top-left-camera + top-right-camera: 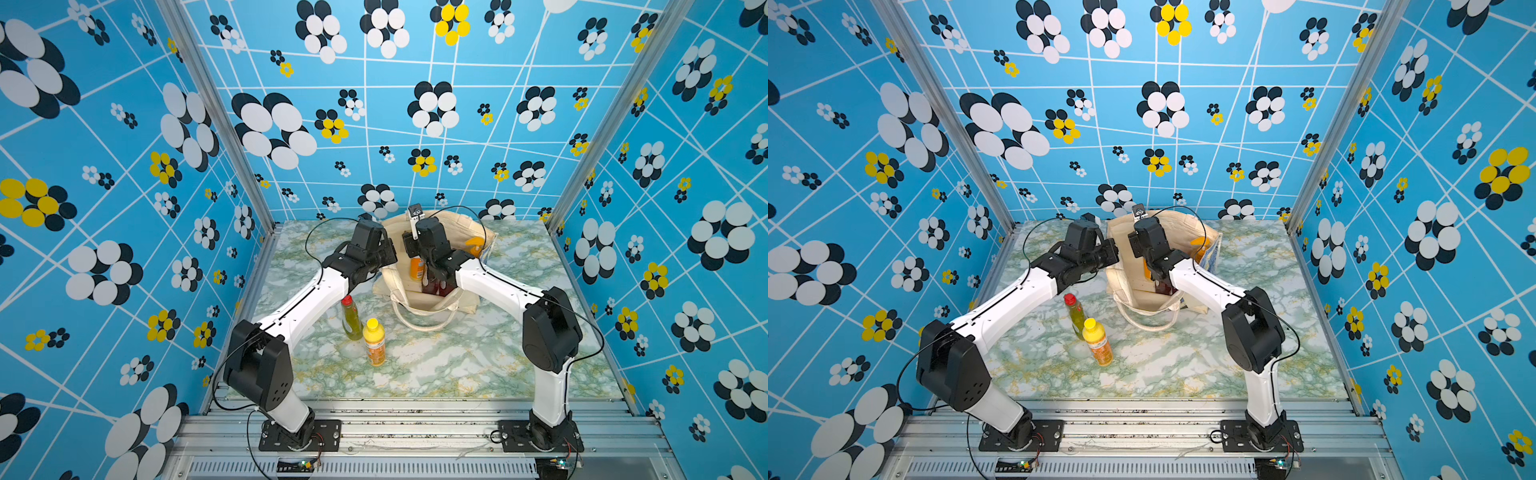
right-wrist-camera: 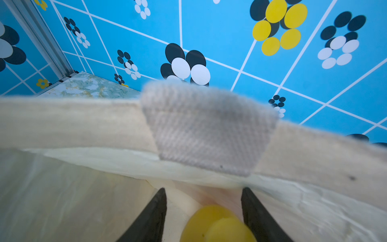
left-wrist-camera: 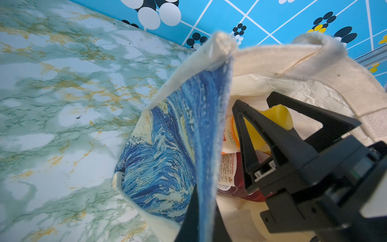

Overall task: Pack dish soap into the shopping bag
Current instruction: Place the bottle of dish soap in the shopping bag.

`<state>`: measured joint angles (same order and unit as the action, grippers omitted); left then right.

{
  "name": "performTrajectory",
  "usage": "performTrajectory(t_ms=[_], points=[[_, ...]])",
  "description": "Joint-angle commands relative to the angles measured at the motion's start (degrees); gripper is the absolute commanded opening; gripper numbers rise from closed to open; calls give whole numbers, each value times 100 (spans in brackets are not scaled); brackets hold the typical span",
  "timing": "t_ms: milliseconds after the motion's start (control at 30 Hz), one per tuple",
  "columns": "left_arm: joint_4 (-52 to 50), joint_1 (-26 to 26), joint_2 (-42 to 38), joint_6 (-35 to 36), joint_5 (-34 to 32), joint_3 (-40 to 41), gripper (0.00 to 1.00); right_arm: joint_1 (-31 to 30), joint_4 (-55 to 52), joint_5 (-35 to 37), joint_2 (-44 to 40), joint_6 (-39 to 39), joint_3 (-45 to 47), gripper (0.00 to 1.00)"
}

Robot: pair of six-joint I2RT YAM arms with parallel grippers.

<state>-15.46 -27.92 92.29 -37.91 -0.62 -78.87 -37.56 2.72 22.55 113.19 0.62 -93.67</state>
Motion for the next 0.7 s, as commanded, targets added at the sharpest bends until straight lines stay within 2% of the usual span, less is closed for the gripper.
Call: performTrajectory(t_ms=[0, 567, 667], points=[[-211, -38, -45, 111, 29, -146, 0, 9, -109, 189, -150, -1, -144, 60], [-272, -41, 13, 161, 32, -260, 0, -25, -327, -127, -1191, -271, 156, 66], [-291, -38, -15, 211, 12, -287, 0, -31, -420, -320, -1464, -406, 476, 68]])
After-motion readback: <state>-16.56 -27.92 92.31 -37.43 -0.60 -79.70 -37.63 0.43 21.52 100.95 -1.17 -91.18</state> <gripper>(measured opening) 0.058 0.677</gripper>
